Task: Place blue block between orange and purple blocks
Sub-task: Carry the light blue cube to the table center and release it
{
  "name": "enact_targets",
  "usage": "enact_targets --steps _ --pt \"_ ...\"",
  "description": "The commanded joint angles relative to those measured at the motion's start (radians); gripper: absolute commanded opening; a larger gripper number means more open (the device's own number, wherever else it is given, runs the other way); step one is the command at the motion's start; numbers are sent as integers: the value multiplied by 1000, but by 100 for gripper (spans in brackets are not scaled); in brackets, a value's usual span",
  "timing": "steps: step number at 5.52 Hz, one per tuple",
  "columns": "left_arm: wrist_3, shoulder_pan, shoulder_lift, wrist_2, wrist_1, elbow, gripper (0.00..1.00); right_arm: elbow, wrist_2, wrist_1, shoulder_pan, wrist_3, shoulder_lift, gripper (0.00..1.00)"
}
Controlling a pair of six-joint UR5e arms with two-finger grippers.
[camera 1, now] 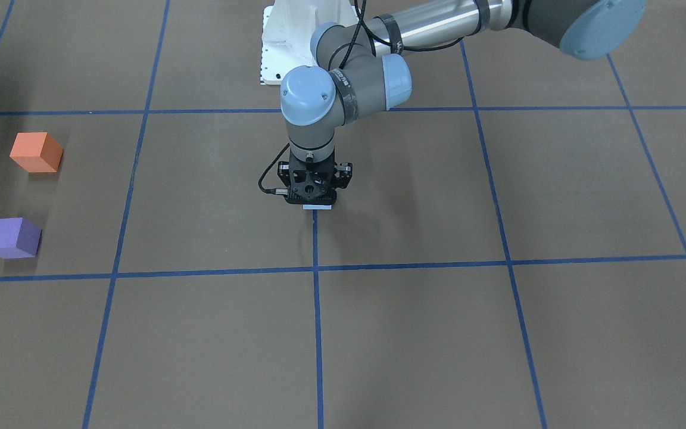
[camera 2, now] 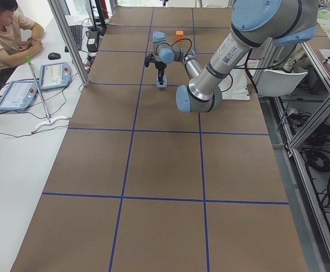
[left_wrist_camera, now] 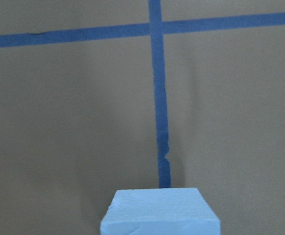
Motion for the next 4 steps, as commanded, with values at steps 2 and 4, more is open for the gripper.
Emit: enact_targets --steps 2,4 --pt "5 -36 -2 -3 18 -76 100 2 2 0 -1 5 3 100" --pt "256 -221 49 -74 331 -332 100 50 76 -3 -70 273 76 100"
